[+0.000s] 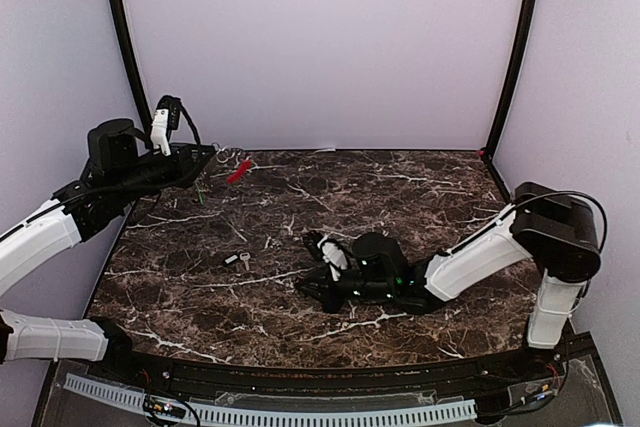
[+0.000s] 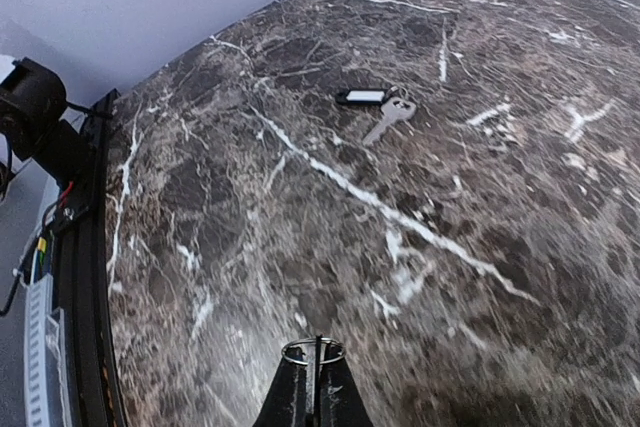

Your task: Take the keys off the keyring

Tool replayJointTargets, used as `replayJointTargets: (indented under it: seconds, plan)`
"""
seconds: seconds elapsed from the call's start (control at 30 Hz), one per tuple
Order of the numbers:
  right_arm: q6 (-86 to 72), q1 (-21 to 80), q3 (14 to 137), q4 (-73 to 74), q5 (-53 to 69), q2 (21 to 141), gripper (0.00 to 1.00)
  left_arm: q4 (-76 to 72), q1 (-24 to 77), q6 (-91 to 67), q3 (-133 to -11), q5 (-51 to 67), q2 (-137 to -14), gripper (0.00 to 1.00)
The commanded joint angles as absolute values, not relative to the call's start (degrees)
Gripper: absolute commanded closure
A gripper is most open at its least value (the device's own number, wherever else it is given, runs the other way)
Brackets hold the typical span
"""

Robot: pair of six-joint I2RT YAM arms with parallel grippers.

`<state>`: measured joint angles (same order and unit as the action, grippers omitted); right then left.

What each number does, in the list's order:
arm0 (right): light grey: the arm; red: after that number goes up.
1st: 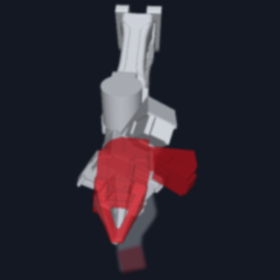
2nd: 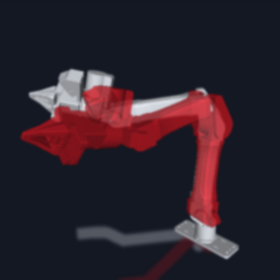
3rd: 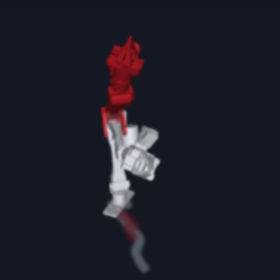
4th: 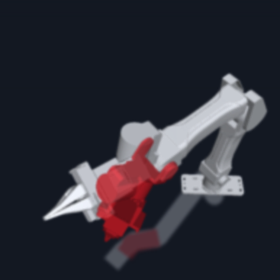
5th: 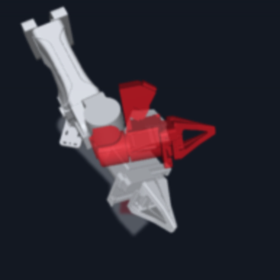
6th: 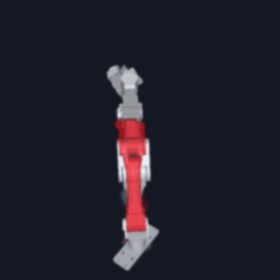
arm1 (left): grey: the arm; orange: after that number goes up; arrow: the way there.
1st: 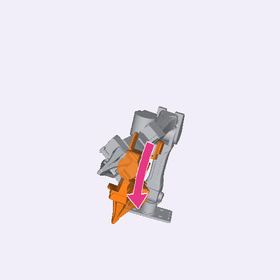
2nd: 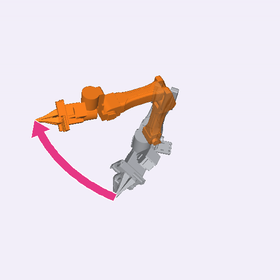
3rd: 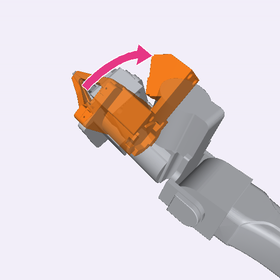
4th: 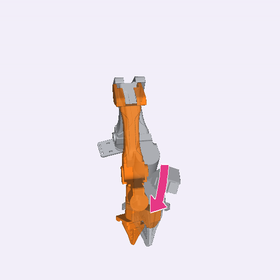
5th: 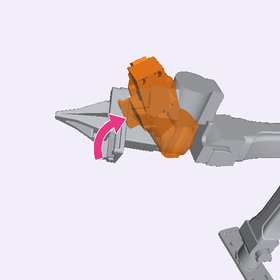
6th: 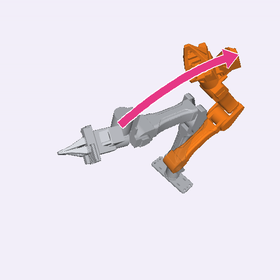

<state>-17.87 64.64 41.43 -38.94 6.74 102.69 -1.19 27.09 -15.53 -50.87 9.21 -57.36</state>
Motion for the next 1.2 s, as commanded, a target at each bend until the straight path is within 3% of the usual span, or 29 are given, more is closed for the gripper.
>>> replayJointTargets:
  seconds: [0.0, 0.47, 0.6, 0.73, 0.83, 1.17]
  plan:
    - [-20.6, 62.9, 51.2, -44.1, 12.0, 110.9, 1.00, -1.4, 26.4, -13.1, -48.8, 7.8, -57.0, 1.00]
    - [-22.2, 59.3, 71.9, -37.5, 15.6, 129.2, 1.00, -3.2, 26.4, -12.4, -47.8, 14.9, -58.8, 1.00]
    - [-22.9, 58.4, 72.4, -38.5, 17.0, 130.2, 0.75, -3.3, 26.4, -11.8, -47.9, 16.2, -59.4, 1.00]
    - [-23.6, 57.3, 68.5, -44.8, 19.7, 128.2, 0.57, -3.2, 26.3, -11.4, -47.9, 15.9, -59.7, 1.00]
    - [-23.5, 56.2, 64.0, -50.2, 21.2, 125.4, 0.32, -3.1, 26.4, -11.2, -48.0, 15.3, -59.6, 1.00]
    - [-16.3, 54.1, 46.7, -57.8, 14.8, 108.3, 0.21, -3.6, 26.4, -10.7, -47.8, 17.9, -58.6, 1.00]
